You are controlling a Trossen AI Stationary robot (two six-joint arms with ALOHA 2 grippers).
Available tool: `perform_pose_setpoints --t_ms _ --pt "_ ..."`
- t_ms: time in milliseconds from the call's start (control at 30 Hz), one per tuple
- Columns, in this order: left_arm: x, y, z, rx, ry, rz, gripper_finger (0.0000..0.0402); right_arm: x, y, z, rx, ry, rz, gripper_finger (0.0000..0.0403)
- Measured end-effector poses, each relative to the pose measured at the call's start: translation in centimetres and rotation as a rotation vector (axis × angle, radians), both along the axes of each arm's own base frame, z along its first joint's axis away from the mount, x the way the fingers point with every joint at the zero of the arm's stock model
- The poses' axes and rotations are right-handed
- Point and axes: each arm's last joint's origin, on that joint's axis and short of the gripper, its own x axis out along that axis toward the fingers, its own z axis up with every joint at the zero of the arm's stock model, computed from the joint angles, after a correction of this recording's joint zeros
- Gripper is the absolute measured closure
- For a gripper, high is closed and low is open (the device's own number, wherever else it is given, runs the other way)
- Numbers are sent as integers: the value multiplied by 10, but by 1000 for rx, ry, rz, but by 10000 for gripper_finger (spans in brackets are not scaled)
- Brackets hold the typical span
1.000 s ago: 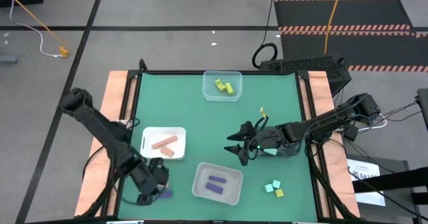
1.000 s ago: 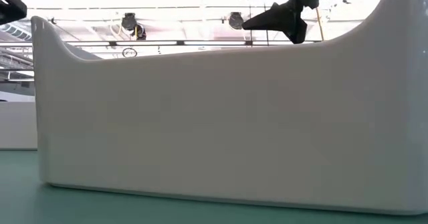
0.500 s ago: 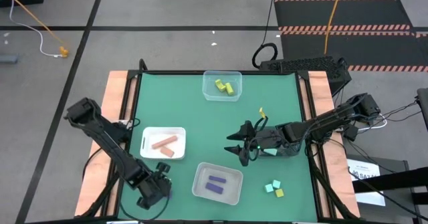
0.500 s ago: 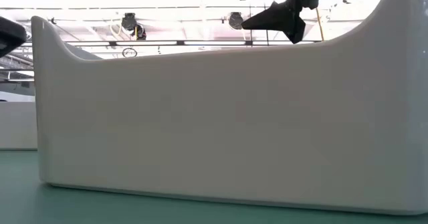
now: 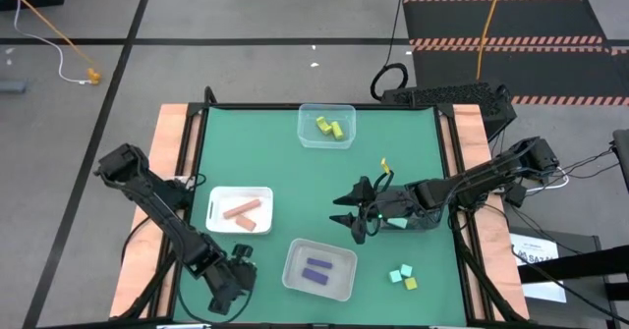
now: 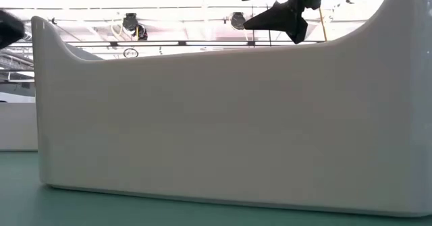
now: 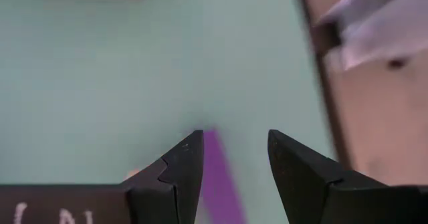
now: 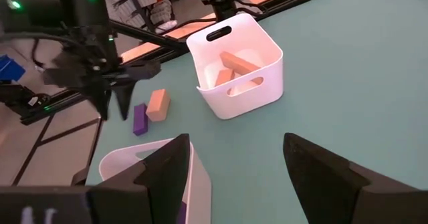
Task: Sort & place blocks by color
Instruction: Put the light brown block into the white bin
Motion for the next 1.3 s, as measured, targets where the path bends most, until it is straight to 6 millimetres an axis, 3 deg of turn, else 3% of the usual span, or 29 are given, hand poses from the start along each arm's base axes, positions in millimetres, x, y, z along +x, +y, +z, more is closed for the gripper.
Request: perform_pose_setpoints --t_ms 300,567,833,1033,1300 --pt "16 -4 10 -105 -145 45 236 0 0 0 0 0 0 172" --pt "15 0 7 -108 -79 154 233 0 0 0 1 -1 -7 172" --pt "1 11 -3 -17 125 184 164 0 0 0 1 -1 -8 172" --pt "-7 22 -9 139 189 83 110 0 -1 0 -6 -4 -26 172" --pt "-9 25 -12 224 174 54 101 0 -2 0 -27 -10 -75 172"
